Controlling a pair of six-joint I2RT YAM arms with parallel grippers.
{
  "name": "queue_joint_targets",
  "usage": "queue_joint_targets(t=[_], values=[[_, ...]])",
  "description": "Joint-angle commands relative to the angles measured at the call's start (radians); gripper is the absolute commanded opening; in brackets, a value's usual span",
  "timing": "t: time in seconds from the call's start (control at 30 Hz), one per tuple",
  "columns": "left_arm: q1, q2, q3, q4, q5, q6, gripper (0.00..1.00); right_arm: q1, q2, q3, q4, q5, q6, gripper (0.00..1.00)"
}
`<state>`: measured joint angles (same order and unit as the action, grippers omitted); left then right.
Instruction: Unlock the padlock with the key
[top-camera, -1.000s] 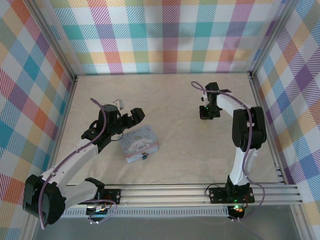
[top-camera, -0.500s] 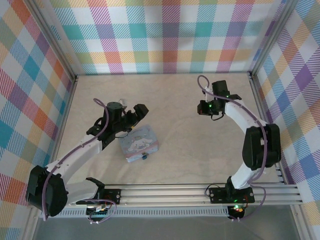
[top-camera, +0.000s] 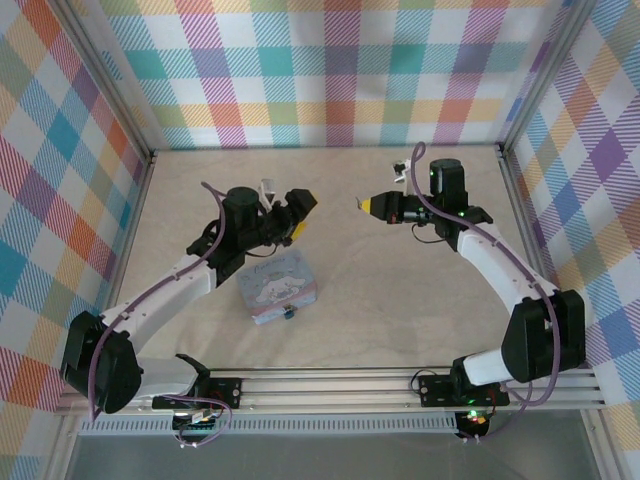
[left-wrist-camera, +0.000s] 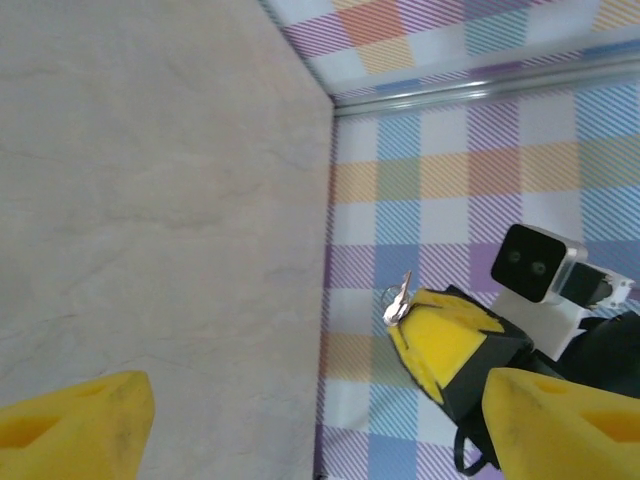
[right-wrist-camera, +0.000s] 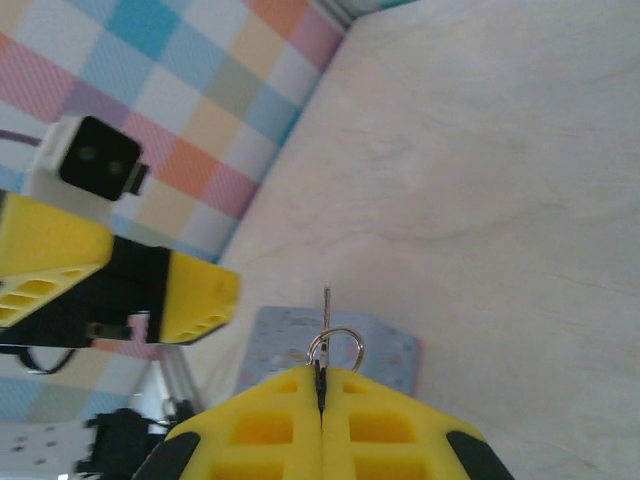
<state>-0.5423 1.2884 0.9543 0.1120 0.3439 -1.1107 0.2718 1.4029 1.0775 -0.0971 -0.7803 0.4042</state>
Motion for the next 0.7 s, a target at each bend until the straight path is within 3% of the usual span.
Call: queue_joint_targets(t=[0.0,0.37,0.53,0.67], values=[[-0.024,0.016,0.048,0.1,0.041,0.011,0.82,0.018,-0.033,-0.024,0.127,-0.112,0.115,0.0],[-0.062,0.074,0.101,0.19,0.082,0.022,0.75,0.082,-0.051,-0.036,0.245,-0.192,0.249,0.0],[-0.072,0.095,0.116,0.2,0.094,0.02,0.66,0.102,-0.046,-0.036,0.27,-0.196,0.282,0.0],[-0.077,0.103,0.12,0.206,0.093,0.018,0.53,0.112,-0.038,-0.036,0.289,-0.196,0.301,0.0]])
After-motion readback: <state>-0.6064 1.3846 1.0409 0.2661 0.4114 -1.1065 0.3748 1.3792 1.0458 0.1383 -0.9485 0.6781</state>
